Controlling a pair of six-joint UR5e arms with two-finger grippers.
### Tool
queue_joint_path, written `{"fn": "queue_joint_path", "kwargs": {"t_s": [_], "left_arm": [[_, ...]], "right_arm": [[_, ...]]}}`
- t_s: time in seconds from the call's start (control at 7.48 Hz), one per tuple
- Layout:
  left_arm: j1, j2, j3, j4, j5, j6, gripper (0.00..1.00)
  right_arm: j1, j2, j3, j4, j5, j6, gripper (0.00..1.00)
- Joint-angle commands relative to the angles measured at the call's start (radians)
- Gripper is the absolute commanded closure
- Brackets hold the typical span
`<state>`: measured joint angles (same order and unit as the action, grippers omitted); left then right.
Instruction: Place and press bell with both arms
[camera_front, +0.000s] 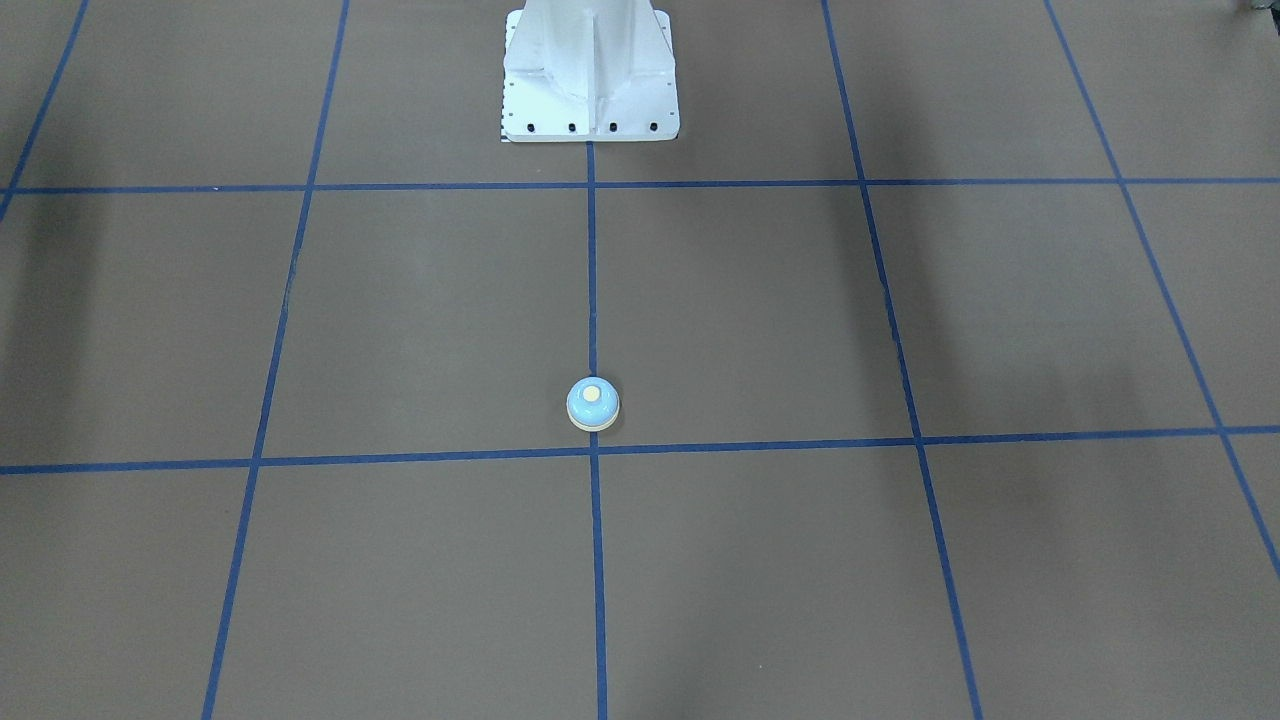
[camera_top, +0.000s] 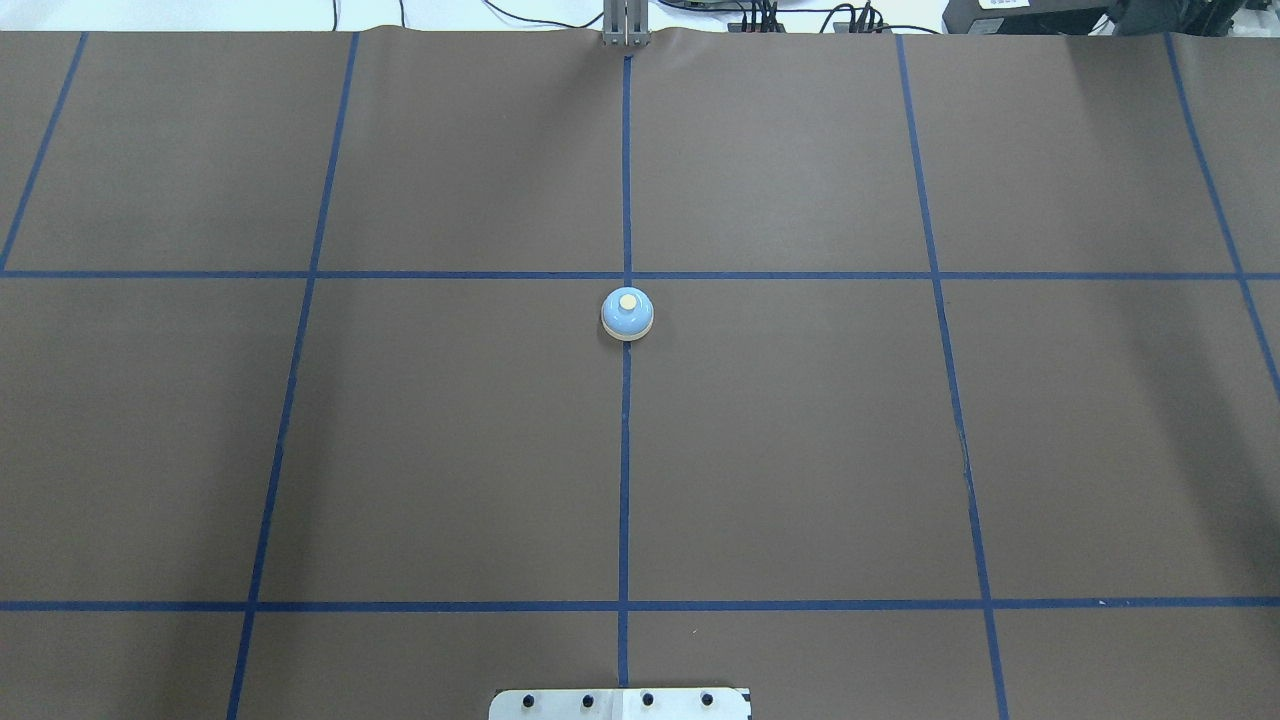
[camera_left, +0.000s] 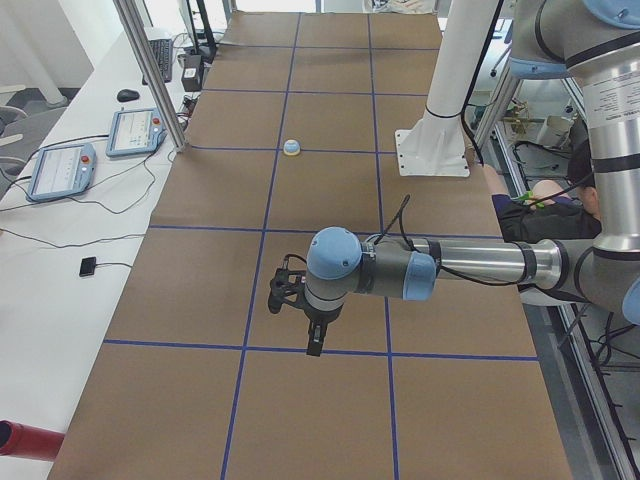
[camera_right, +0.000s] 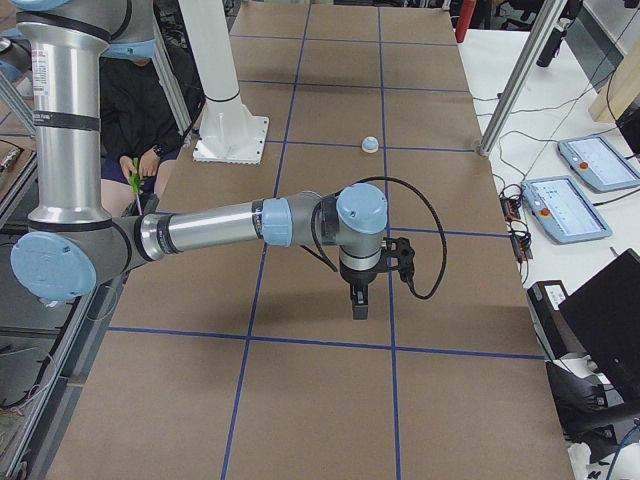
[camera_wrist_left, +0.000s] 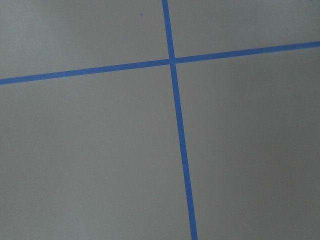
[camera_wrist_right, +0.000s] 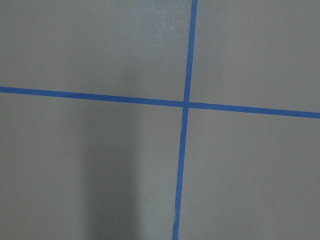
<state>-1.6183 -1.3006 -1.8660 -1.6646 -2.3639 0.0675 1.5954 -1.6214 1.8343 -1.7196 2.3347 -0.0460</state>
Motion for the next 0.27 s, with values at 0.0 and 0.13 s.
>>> {"fn": "queue_joint_path", "kwargs": {"t_s": [0.0,0.13], "left_arm": [[0.000,0.000,0.002,0.003,0.000,0.000,0.00],[0.002,0.000,0.002,0.003,0.000,0.000,0.00]], "right_arm": [[-0.002,0.000,0.000,0.000,0.000,0.000,0.00],[0.000,0.000,0.000,0.000,0.000,0.000,0.00]]}}
